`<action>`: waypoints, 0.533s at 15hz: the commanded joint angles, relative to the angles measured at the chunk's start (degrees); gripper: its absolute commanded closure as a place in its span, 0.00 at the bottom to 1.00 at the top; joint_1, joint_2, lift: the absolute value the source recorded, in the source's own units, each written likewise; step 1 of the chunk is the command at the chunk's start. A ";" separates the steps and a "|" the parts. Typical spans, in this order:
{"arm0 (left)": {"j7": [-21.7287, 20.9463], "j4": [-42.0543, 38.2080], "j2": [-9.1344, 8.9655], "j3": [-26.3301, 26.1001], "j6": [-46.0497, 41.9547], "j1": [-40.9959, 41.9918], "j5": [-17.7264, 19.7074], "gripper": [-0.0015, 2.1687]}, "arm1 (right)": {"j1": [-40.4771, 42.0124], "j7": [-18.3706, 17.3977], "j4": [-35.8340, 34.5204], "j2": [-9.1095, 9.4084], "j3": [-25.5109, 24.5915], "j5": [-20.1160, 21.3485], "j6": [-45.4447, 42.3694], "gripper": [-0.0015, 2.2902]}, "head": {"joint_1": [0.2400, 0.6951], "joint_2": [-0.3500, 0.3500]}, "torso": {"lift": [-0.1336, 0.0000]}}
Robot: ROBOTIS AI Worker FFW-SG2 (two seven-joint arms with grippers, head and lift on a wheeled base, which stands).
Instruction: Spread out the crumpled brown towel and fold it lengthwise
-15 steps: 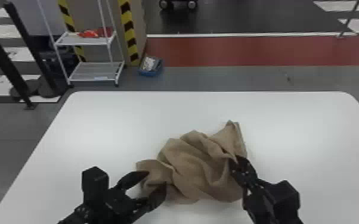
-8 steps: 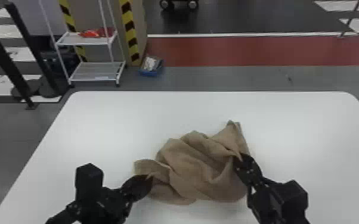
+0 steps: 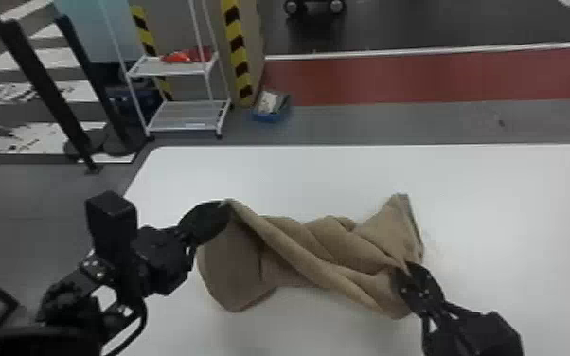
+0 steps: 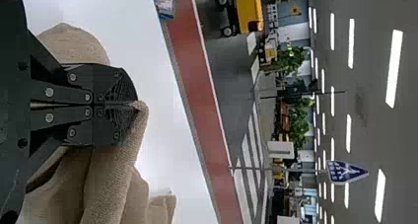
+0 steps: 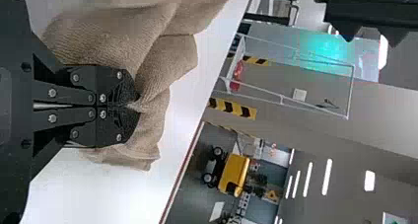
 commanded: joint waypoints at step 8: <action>-0.44 20.06 2.60 0.83 -5.49 -10.60 -6.81 0.92 | 2.16 0.36 -2.00 -3.41 11.79 5.00 3.53 0.72 | 1.00 0.93 | 0.08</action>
